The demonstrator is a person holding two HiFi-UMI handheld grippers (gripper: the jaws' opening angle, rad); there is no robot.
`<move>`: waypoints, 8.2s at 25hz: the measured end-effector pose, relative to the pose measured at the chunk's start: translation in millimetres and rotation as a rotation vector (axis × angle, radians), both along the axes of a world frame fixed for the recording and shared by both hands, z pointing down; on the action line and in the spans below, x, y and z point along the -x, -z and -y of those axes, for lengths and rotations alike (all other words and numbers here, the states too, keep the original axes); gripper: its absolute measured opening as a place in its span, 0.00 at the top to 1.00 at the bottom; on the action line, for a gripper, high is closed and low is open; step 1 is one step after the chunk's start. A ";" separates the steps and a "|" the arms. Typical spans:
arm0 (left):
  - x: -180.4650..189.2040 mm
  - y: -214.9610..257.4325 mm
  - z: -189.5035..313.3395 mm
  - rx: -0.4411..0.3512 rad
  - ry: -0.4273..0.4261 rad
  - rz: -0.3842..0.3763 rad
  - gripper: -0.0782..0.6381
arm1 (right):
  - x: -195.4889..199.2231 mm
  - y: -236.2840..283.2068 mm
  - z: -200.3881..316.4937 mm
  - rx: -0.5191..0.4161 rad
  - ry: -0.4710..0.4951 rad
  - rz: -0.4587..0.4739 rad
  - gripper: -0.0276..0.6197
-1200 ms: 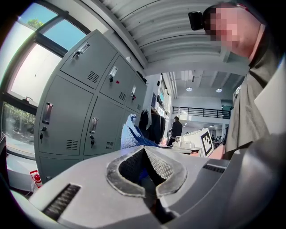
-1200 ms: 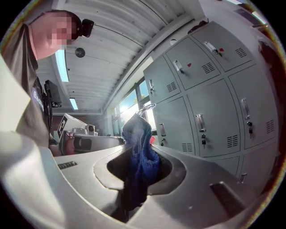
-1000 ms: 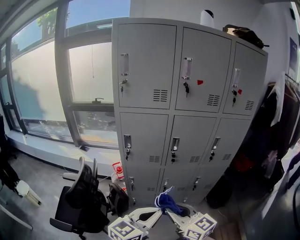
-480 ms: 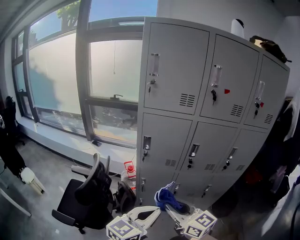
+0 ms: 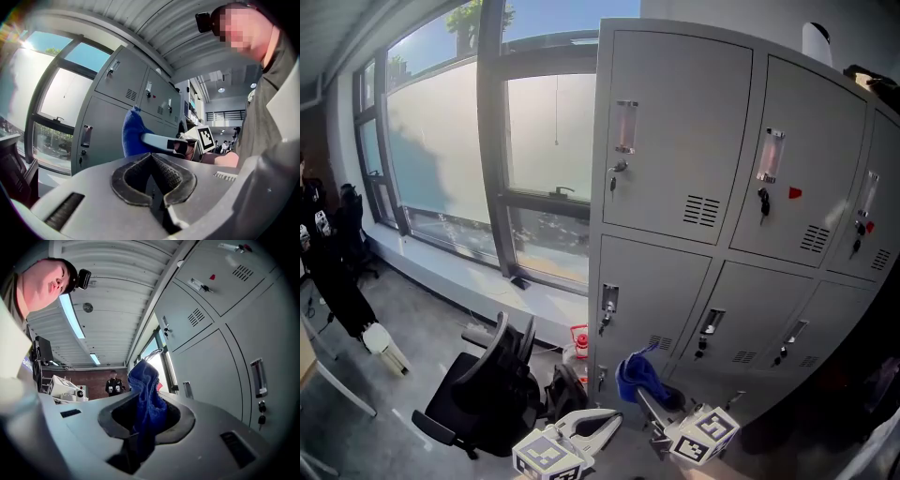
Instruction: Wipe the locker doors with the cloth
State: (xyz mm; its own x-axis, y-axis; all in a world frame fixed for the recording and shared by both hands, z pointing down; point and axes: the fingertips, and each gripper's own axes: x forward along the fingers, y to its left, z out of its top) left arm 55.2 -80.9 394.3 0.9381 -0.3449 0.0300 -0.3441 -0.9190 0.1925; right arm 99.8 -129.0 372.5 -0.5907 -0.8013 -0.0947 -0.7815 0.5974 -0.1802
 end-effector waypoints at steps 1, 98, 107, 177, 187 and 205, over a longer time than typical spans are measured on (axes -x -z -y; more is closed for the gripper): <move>-5.4 0.5 9.0 0.001 0.015 0.009 0.88 | -6.5 3.9 9.1 -0.013 0.005 0.001 0.84; 28.4 -27.9 116.8 0.047 0.038 0.043 0.88 | -54.6 -10.5 240.7 -0.022 -0.317 -0.036 0.84; -9.7 -27.2 112.6 0.040 -0.046 0.047 0.88 | -155.9 -17.6 187.1 -0.015 -0.496 -0.052 0.84; 16.6 -44.4 99.2 0.076 0.051 0.128 0.88 | -46.8 -134.0 238.0 0.170 -0.295 -0.104 0.84; 29.4 -51.0 103.6 0.100 0.094 0.145 0.88 | -57.7 -153.8 249.4 0.200 -0.314 -0.085 0.84; -41.1 -44.9 85.8 0.055 -0.102 0.155 0.88 | -195.1 -157.0 168.7 0.219 -0.568 -0.056 0.84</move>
State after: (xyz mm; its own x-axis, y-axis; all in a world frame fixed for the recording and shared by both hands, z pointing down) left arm 96.3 -166.8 439.2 0.9508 -0.2424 0.1930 -0.2793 -0.9402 0.1949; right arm 294.9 -297.7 529.6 -0.0645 -0.9899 0.1263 -0.9788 0.0380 -0.2014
